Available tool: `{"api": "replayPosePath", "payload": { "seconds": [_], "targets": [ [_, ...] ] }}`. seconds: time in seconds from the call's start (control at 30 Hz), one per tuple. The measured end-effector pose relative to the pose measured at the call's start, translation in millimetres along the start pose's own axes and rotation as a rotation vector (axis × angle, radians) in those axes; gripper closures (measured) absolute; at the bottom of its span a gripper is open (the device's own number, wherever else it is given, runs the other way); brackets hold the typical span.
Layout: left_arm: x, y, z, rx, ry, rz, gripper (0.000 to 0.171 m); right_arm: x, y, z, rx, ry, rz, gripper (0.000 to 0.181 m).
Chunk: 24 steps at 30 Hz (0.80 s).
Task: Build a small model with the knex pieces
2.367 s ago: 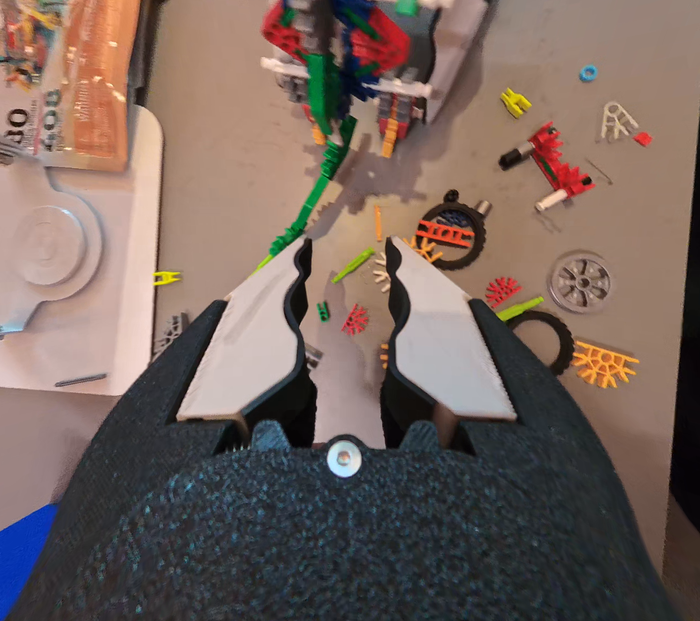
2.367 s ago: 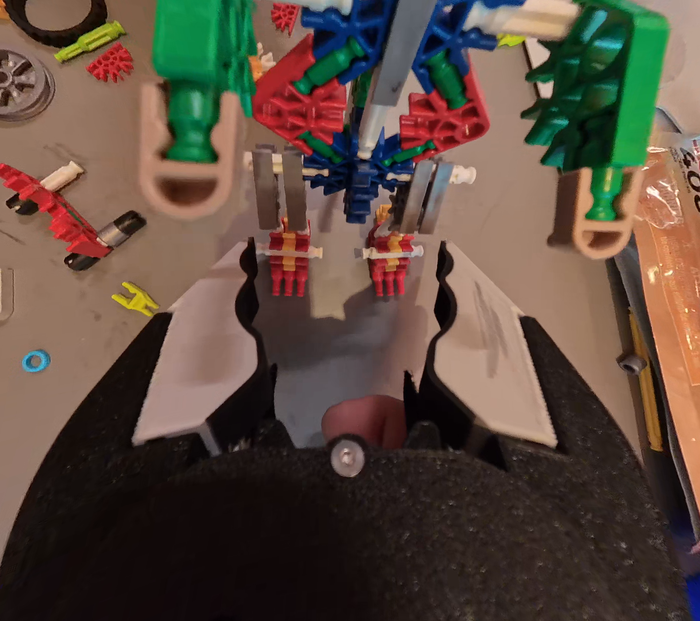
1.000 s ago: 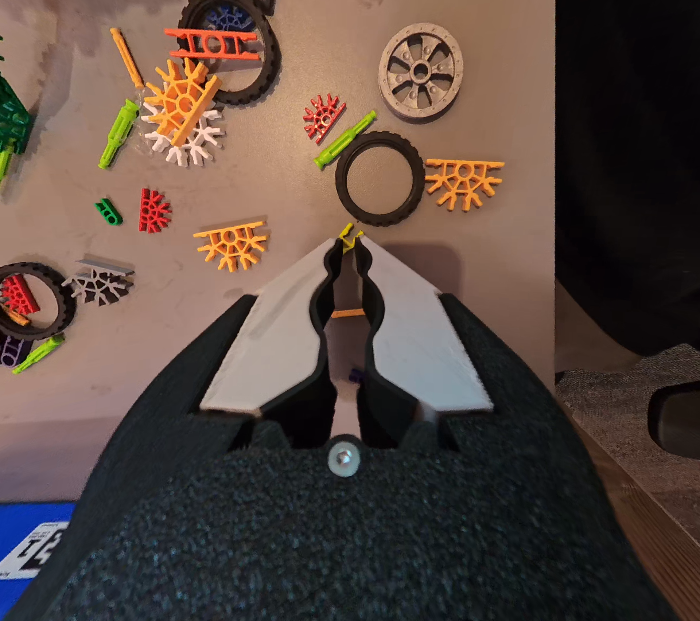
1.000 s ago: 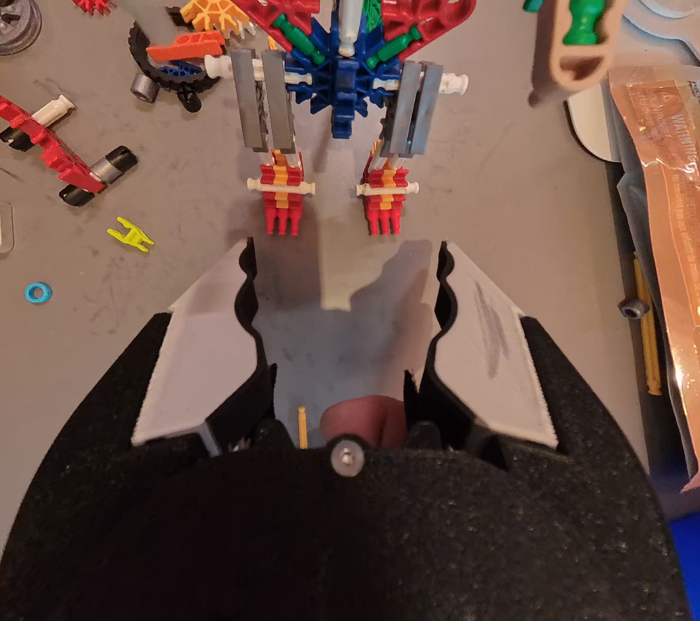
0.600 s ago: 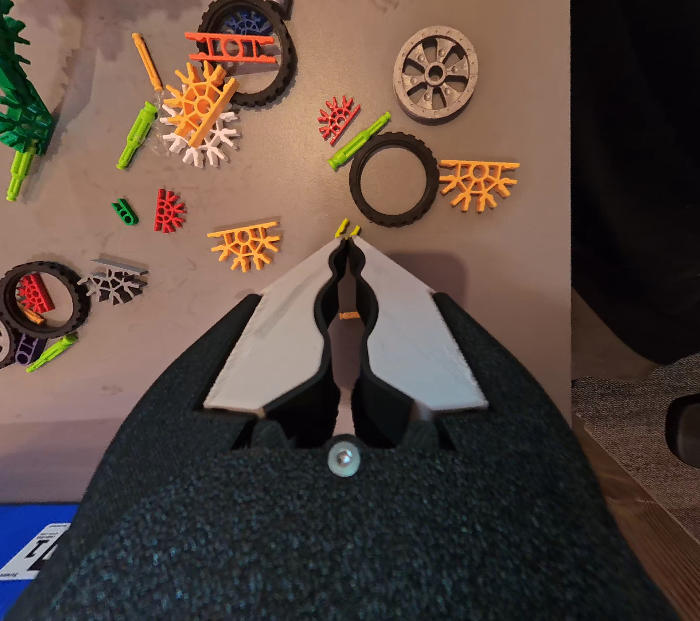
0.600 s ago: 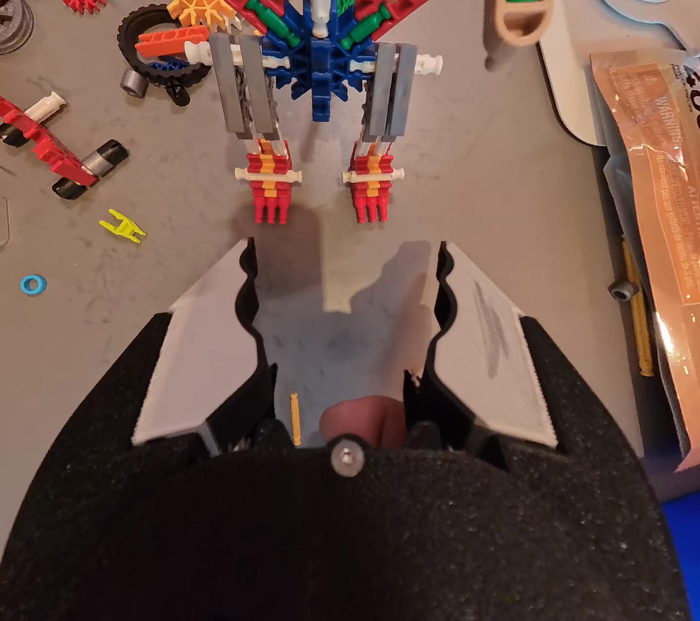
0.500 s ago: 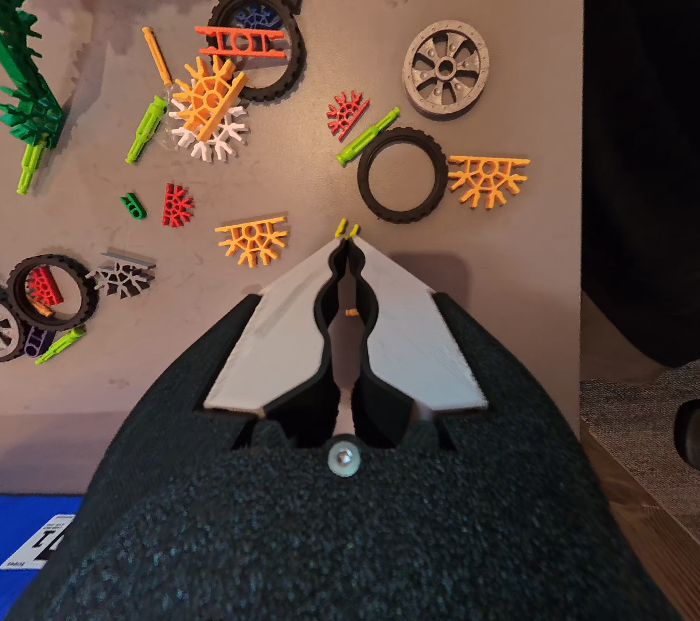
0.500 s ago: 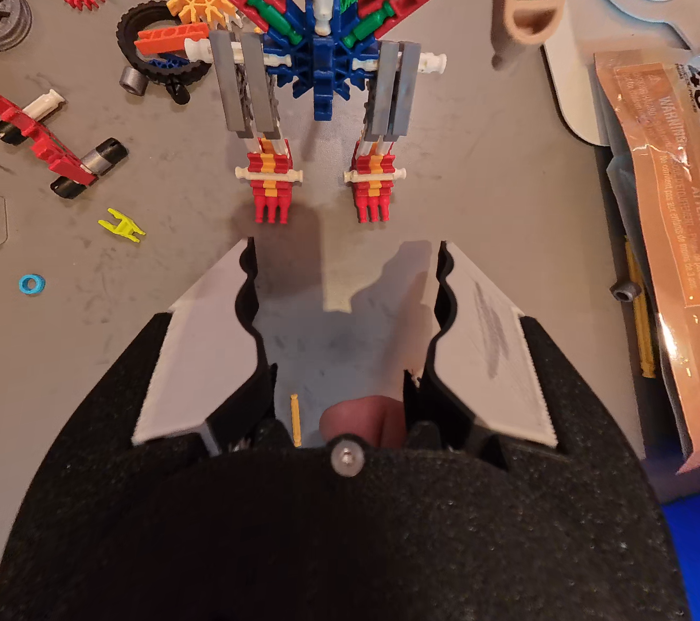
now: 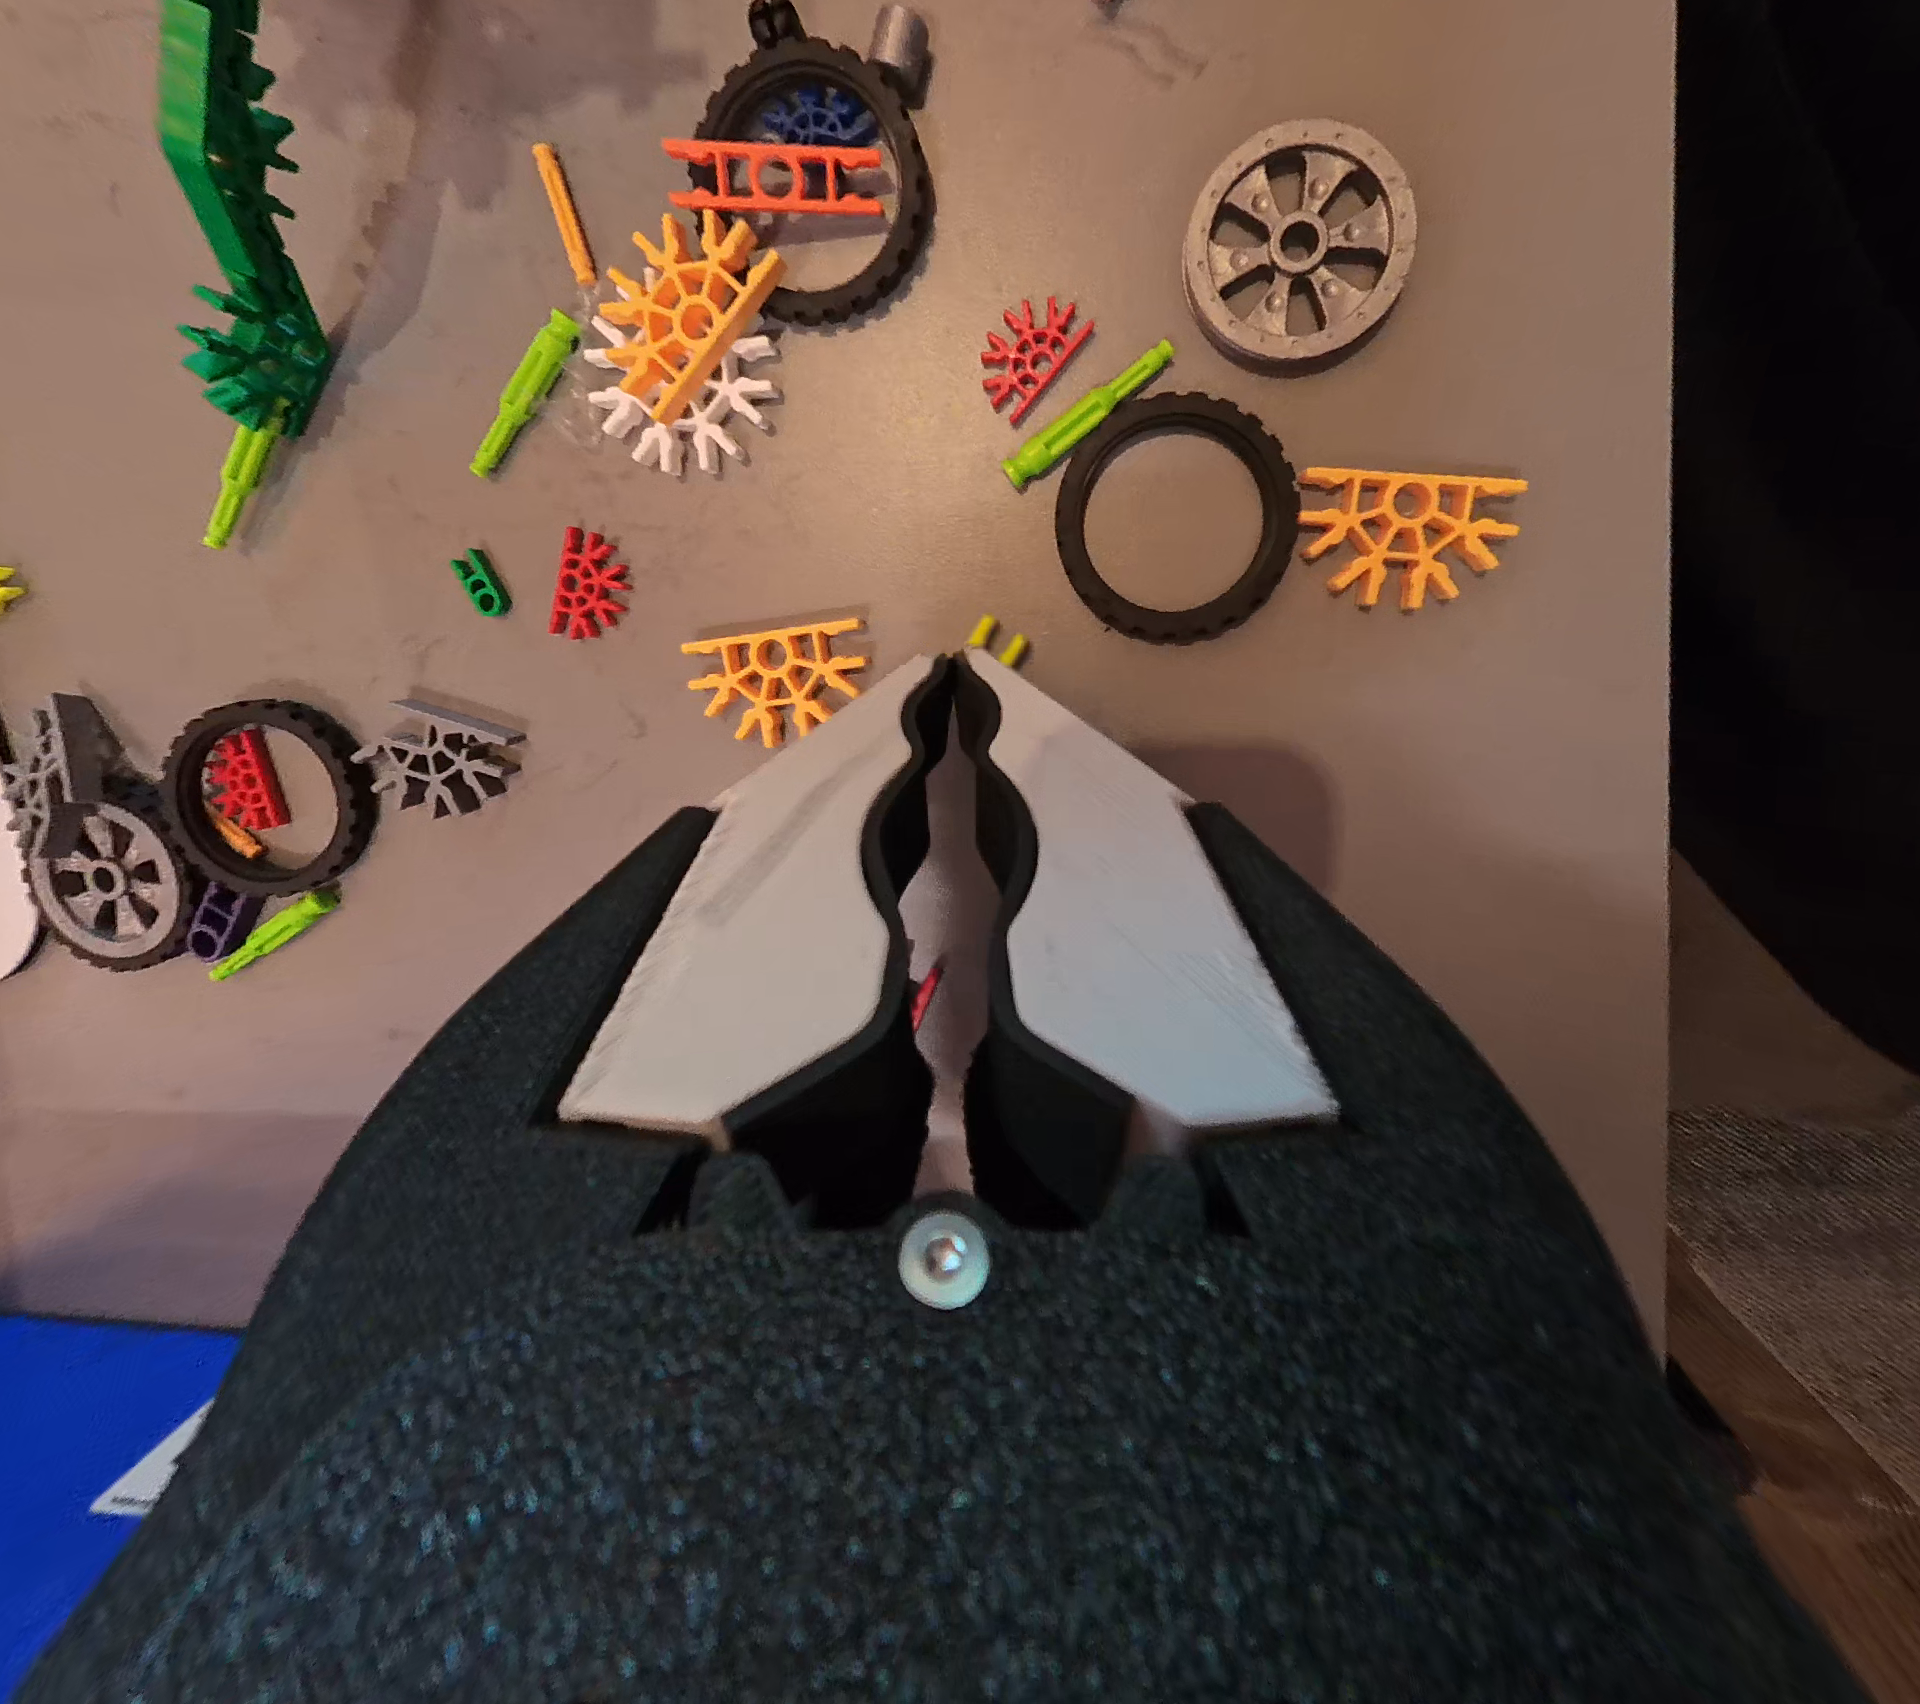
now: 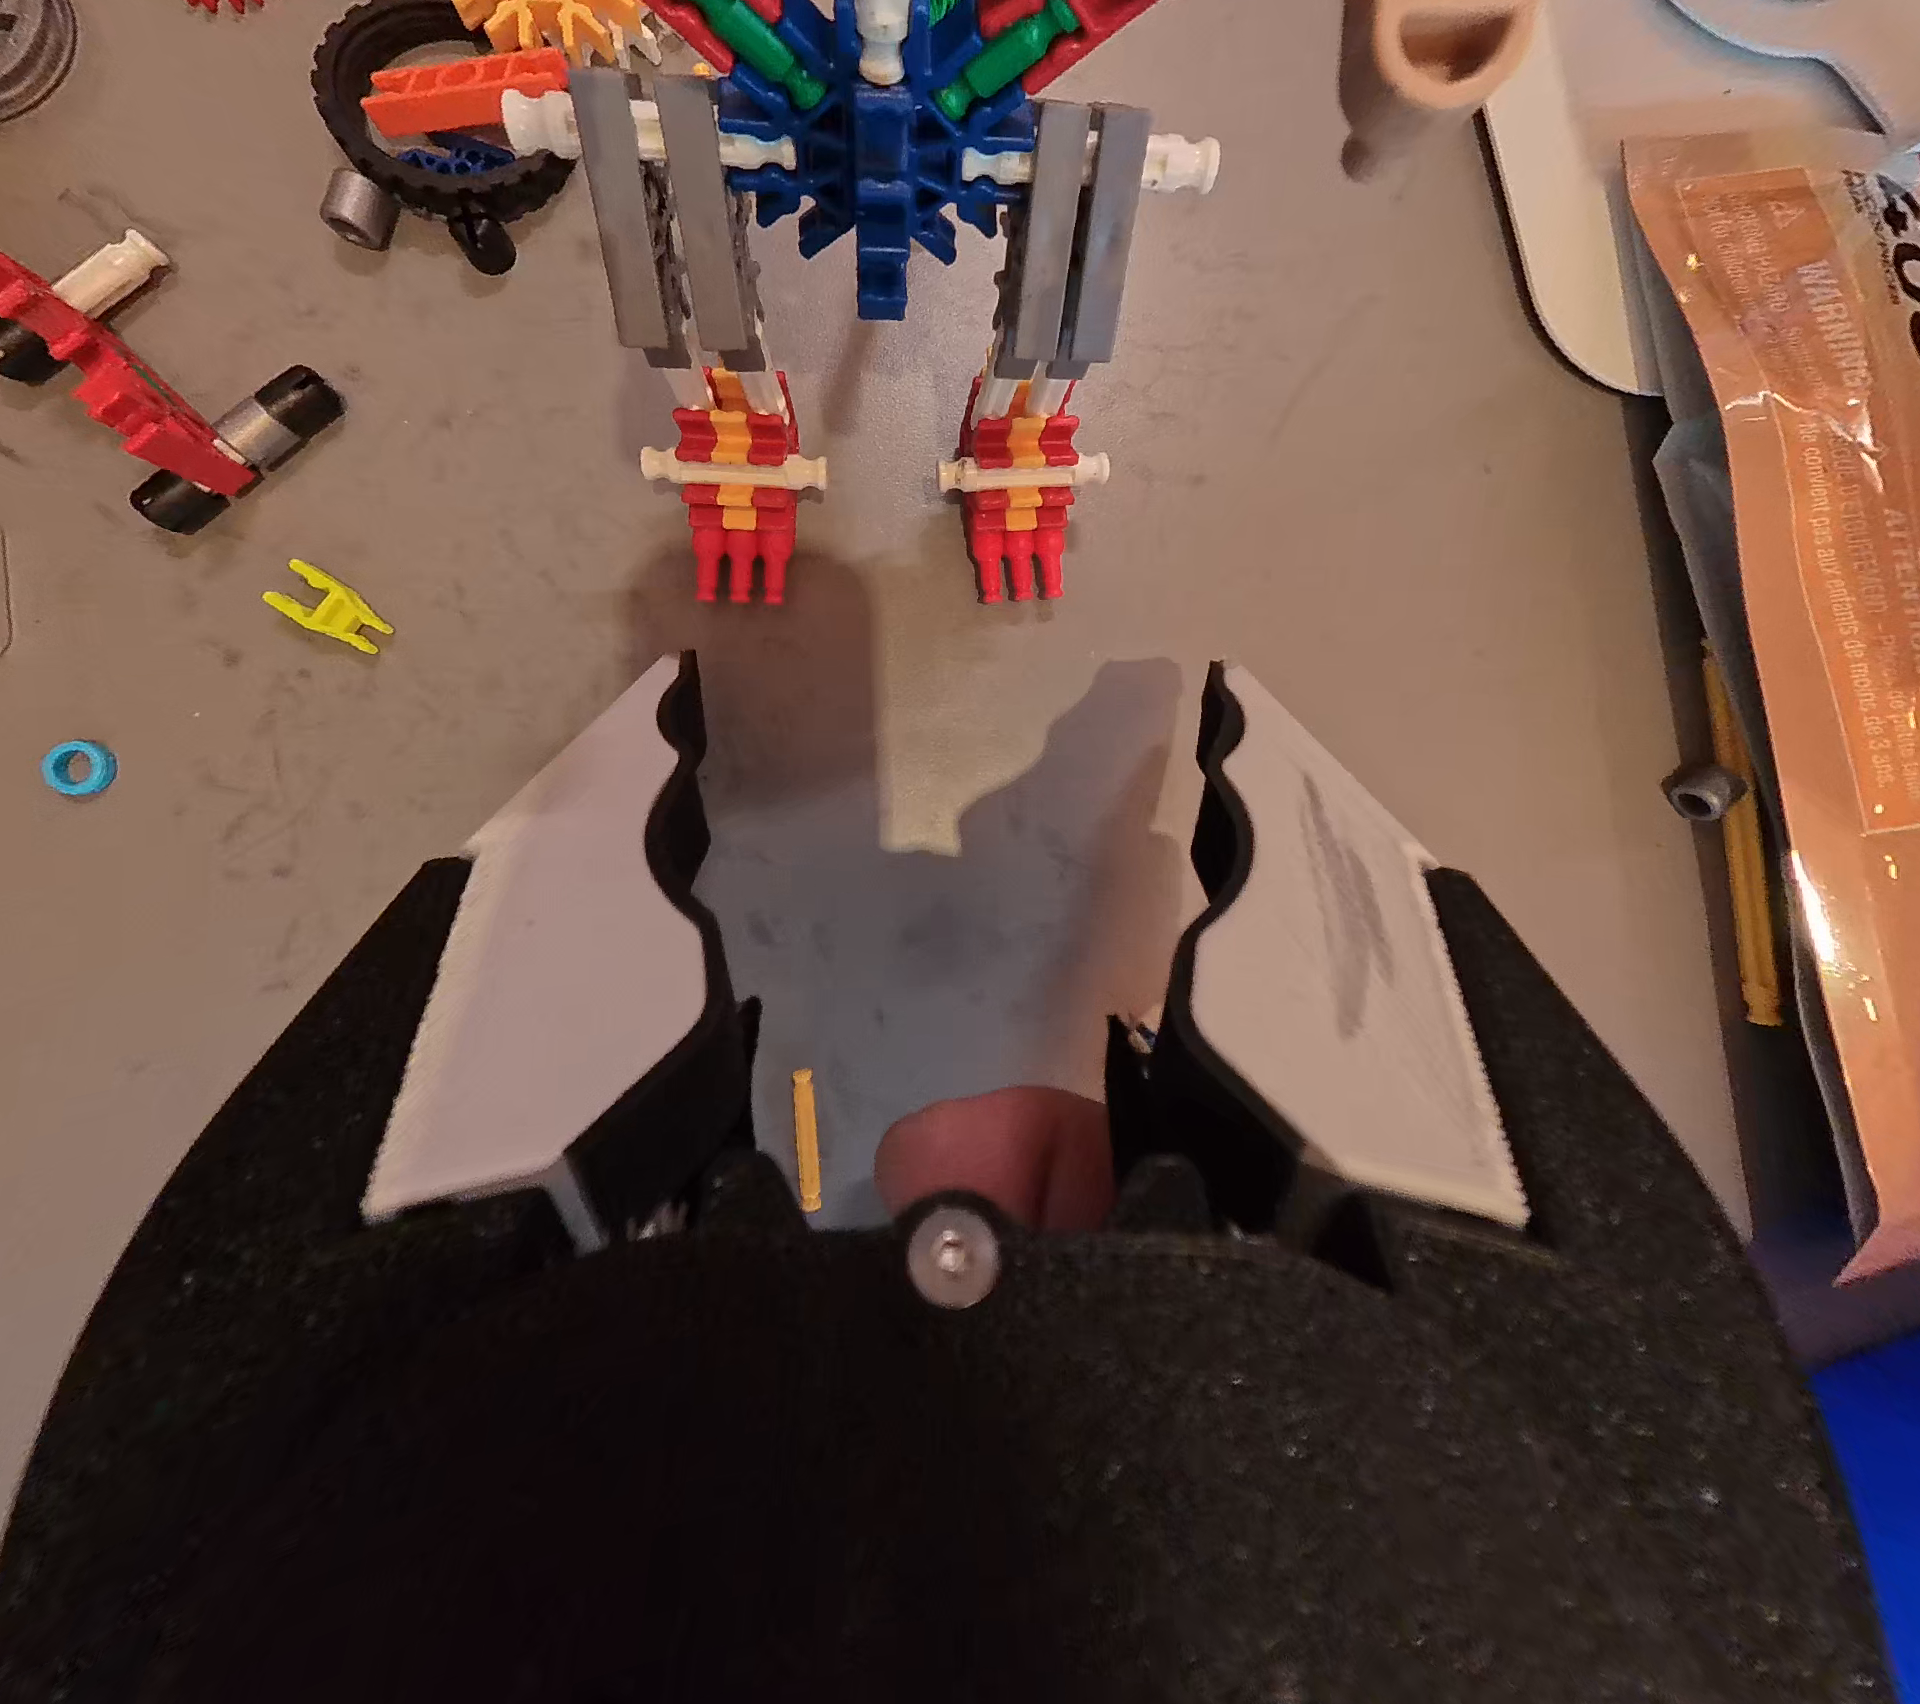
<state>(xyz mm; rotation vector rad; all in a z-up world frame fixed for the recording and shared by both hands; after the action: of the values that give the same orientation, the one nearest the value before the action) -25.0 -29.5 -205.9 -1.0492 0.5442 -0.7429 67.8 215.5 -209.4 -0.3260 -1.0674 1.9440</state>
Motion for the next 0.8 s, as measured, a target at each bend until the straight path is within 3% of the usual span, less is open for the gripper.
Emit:
{"api": "replayPosePath", "payload": {
  "seconds": [0.4,0.8],
  "targets": [
    [-5.4,-7.0,0.3,0.034,-0.013,0.026,0.171,-0.7,-0.2,-0.8,-0.006,-0.007,-0.001,0.087],
    [2.6,-4.0,-4.9,0.014,-0.017,-0.030,0.157,-2.8,2.3,-2.0,-0.013,-0.015,0.006,0.087]
  ]
}}
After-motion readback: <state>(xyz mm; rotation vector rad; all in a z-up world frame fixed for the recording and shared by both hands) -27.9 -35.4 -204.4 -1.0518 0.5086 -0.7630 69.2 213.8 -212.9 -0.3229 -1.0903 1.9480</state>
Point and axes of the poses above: each gripper's, where its closed fingertips meet, y out along the fingers, z out of its top, x = y × z across the jaws, the point moved 4 cm from there along -y, back along the fingers, and after that the axes turned 4 degrees about -z, right-handed, at the moved point
